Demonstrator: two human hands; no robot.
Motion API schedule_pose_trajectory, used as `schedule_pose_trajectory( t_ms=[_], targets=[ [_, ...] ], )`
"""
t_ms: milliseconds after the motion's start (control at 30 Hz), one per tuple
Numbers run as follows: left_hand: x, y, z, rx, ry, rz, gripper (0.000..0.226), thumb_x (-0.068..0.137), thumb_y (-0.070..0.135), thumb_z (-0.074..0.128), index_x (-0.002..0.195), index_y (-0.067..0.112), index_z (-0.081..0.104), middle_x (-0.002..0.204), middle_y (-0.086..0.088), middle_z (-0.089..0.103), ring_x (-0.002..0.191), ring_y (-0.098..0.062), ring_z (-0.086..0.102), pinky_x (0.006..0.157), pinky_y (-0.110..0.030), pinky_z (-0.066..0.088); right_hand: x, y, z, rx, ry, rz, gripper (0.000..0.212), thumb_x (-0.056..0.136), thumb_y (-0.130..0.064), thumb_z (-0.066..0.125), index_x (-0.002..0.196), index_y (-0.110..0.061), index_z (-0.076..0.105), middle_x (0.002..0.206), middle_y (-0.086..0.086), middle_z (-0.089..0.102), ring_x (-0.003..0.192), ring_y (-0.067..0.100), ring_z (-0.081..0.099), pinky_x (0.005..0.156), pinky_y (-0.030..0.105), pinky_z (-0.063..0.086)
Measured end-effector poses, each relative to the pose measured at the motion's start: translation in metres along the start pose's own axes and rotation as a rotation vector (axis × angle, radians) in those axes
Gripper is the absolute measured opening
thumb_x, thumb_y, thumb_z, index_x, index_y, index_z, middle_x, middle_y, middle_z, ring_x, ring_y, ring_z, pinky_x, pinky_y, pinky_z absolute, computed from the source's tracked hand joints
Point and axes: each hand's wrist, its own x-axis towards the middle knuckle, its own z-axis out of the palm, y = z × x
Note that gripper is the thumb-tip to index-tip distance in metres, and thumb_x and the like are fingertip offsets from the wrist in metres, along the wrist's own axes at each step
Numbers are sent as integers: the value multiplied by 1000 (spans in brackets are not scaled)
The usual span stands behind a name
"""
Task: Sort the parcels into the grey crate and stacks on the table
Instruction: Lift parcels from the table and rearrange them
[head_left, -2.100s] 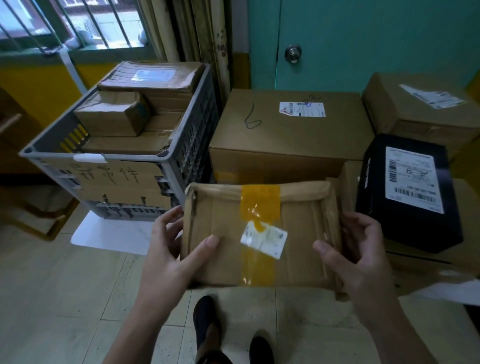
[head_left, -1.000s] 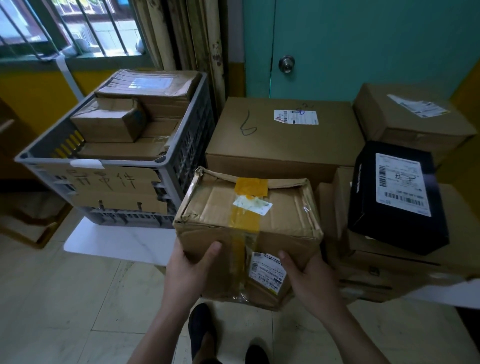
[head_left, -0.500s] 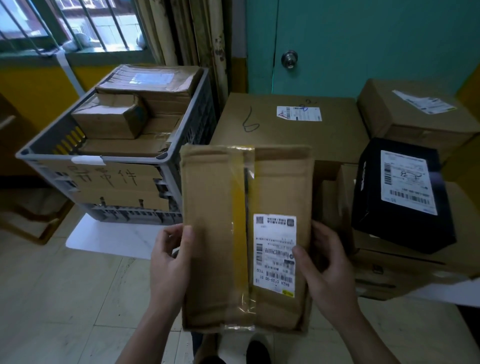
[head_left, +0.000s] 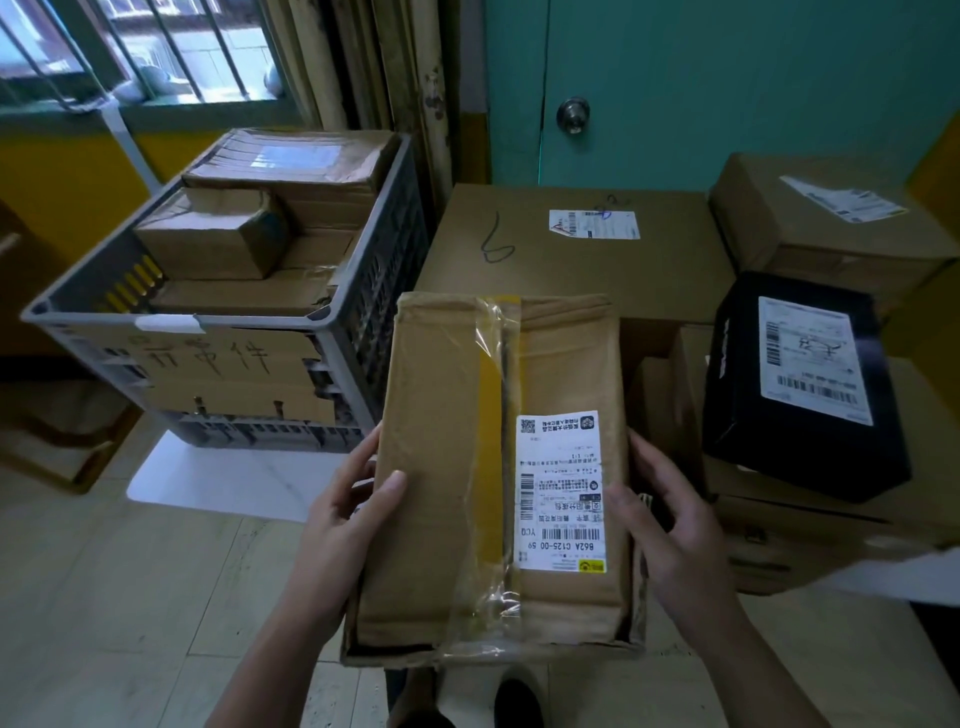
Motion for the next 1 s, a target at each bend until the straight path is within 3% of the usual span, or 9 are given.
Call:
schedule_pose_trajectory(
  t_ms=[167, 267, 400, 500, 600, 700, 800, 933, 1000],
  targets=[
    [-4, 0, -3, -56, 22, 18, 60, 69, 58, 68, 124, 34, 67, 117, 2, 71, 108, -25, 68, 87, -52, 58, 0, 4, 3, 35, 22, 23, 68, 73, -45, 71, 136, -28, 55, 124, -14, 66, 110, -1, 64, 80, 13, 52],
    [-5, 5, -9, -36, 6, 29, 28, 93, 41, 61, 111, 24, 75, 115, -8, 73, 105, -35, 68, 94, -64, 50, 4, 11, -2, 59, 48, 104, 61, 71, -35, 69, 131, -33, 58, 124, -8, 66, 111, 8, 64, 90, 30, 56],
    [-6, 11, -15, 90, -56, 147, 31, 92, 22, 53, 106, 31, 79, 123, 2, 71, 113, -19, 66, 88, -38, 57, 8, 23, -10, 53, 44, 198, 57, 66, -46, 73, 122, -44, 62, 130, -1, 64, 123, 20, 59, 104, 53, 46],
    [-7, 10, -17, 204, -63, 152, 25, 94, 46, 62, 117, 46, 71, 137, 20, 57, 127, -4, 54, 97, -40, 52, 8, 29, -9, 47, 42, 208, 41, 82, -28, 72, 117, -48, 64, 131, 2, 64, 123, 21, 59, 104, 55, 46],
    [-5, 6, -21, 305, -21, -1, 69, 65, 83, 59, 131, 64, 49, 151, 20, 43, 136, -8, 44, 107, -45, 44, 8, 28, -8, 33, 43, 210, 42, 92, -12, 67, 114, -48, 66, 130, 1, 64, 123, 19, 59, 104, 54, 46],
    [-7, 4, -13, 130, -102, -77, 98, 43, 97, 61, 124, 43, 60, 126, 20, 66, 117, -4, 61, 92, -33, 48, 7, 19, -5, 33, 60, 169, 44, 90, -4, 66, 113, -42, 65, 124, -4, 66, 120, 13, 60, 105, 47, 46],
    [-17, 9, 2, -33, -29, -71, 71, 35, 79, 75, 87, 31, 62, 91, 12, 76, 74, 6, 68, 71, -24, 45, 6, 9, -1, 60, 79, 138, 35, 88, -13, 72, 112, -38, 68, 116, -8, 70, 114, 12, 63, 98, 39, 50],
    [-11, 4, 5, -43, -39, -100, 17, 93, 44, 58, 93, 28, 66, 81, 14, 76, 87, -13, 69, 70, -26, 48, 7, 3, -7, 32, 54, 151, 28, 91, -12, 65, 108, -34, 71, 106, -8, 74, 102, 12, 68, 85, 34, 55],
    [-6, 4, 3, -71, -41, -99, 25, 102, 37, 46, 94, 32, 69, 81, 15, 76, 86, -7, 72, 69, -25, 50, 5, 0, -6, -20, 49, 141, 22, 91, -14, 67, 101, -32, 74, 97, -8, 75, 95, 14, 70, 81, 34, 55]
  ],
)
